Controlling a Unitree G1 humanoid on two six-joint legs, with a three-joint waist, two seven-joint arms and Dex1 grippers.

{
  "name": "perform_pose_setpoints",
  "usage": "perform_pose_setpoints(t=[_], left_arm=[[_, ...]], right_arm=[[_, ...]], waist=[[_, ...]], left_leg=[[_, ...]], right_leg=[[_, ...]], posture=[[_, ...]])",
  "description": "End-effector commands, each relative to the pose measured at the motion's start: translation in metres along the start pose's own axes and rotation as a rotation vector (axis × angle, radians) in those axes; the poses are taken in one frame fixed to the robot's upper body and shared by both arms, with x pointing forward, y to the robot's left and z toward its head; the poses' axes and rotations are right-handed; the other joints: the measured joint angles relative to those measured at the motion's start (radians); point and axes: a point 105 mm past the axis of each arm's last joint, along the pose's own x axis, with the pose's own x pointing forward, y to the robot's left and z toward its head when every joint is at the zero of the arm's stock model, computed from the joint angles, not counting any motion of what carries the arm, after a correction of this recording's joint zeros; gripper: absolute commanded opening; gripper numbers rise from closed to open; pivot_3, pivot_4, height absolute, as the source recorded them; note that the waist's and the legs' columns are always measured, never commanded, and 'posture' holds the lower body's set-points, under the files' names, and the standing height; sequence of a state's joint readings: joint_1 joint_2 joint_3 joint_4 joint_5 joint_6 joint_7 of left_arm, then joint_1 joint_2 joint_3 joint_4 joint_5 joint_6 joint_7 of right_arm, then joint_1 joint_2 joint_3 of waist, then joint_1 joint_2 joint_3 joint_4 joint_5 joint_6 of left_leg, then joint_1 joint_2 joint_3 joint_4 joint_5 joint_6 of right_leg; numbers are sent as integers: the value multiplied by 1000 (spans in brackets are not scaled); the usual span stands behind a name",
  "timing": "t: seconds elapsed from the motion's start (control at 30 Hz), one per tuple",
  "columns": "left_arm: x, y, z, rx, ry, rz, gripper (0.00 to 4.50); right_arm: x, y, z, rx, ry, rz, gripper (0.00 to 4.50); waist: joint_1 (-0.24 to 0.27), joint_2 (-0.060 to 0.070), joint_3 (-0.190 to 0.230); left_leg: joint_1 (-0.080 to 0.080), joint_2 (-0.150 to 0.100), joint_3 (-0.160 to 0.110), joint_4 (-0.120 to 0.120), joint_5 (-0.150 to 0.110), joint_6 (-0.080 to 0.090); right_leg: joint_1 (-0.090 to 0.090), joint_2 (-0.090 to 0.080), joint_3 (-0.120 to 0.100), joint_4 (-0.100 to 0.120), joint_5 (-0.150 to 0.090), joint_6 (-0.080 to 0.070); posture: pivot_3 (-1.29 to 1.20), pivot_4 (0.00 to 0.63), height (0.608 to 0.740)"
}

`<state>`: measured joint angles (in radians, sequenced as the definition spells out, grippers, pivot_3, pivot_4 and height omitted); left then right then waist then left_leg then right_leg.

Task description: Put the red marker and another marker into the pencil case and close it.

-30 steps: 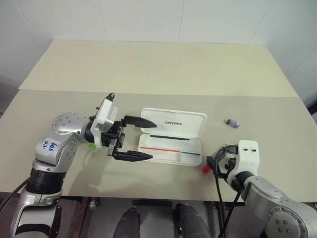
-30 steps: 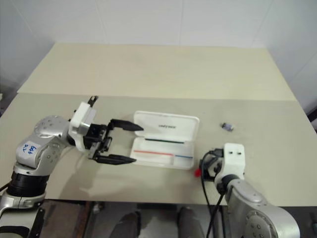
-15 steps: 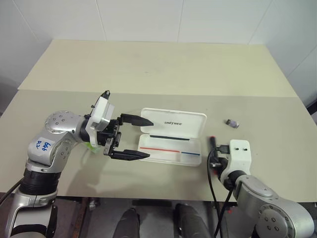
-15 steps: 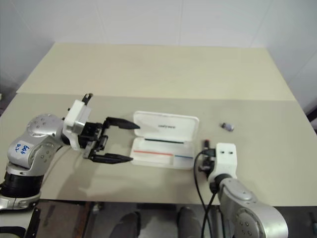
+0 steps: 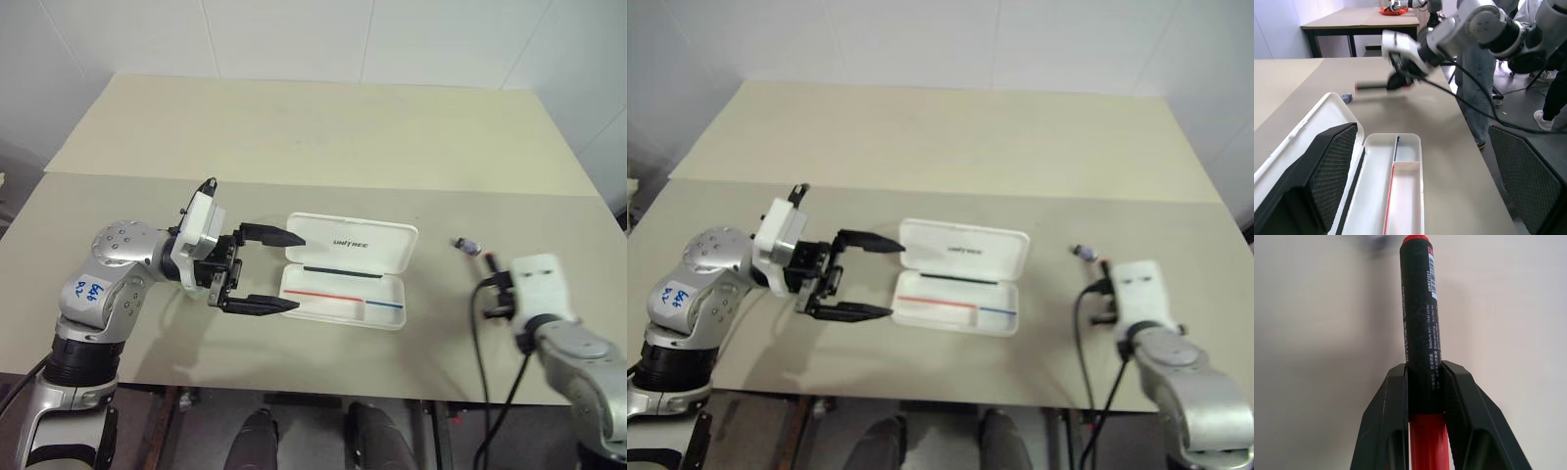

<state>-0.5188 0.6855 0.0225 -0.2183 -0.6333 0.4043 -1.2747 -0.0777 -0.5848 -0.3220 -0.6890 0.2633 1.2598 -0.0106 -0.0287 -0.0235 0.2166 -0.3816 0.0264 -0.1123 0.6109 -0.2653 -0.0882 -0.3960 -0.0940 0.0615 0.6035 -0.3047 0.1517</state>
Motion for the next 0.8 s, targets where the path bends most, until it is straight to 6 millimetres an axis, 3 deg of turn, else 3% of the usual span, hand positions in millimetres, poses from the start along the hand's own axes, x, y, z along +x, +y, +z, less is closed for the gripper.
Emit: perform_pose_setpoints(t=[0.03,0.17,0.23,0.33,0.53,0.67,0.8], left_arm=[[-5,2,2,36,-5,26,4500],[-10,4,1,44,-4,58,4500],[-18,3,-2,44,16,74,4500],[-31,2,-4,46,44,107,4500],[-51,1,-7,54,83,184,4500],[-62,2,-8,46,96,246,4500],[-67,2,-8,46,116,259,4500]], right_arm=[[-7,-24,50,-31,-273,-124,599],[-20,4,87,-65,-506,52,599],[-40,38,106,-12,-630,348,599],[-62,70,112,-85,-703,646,599],[-76,81,131,-176,-886,820,599],[-96,109,120,-300,-921,1138,599],[-94,129,102,-392,-866,1297,599]], waist=[[-8,2,1],[-2,2,1],[-3,2,1],[-1,2,1],[1,2,1],[0,2,1],[0,2,1]], left_leg=[[-1,0,1,0,0,0],[-6,0,1,0,0,0],[-8,1,1,0,0,0],[-8,1,1,0,0,0],[-8,1,2,2,0,-1],[-8,1,1,2,0,-1],[-8,1,1,2,0,-1]], right_leg=[[-2,0,0,0,0,0],[-10,0,0,5,0,0],[-11,0,0,6,0,0],[-11,0,0,7,0,0],[-11,0,0,7,0,0],[-11,1,0,8,0,0],[-11,1,0,8,0,0]], posture=[[0,150,740],[0,150,740],[0,150,740],[0,150,740],[0,150,740],[0,150,740],[0,150,740]])
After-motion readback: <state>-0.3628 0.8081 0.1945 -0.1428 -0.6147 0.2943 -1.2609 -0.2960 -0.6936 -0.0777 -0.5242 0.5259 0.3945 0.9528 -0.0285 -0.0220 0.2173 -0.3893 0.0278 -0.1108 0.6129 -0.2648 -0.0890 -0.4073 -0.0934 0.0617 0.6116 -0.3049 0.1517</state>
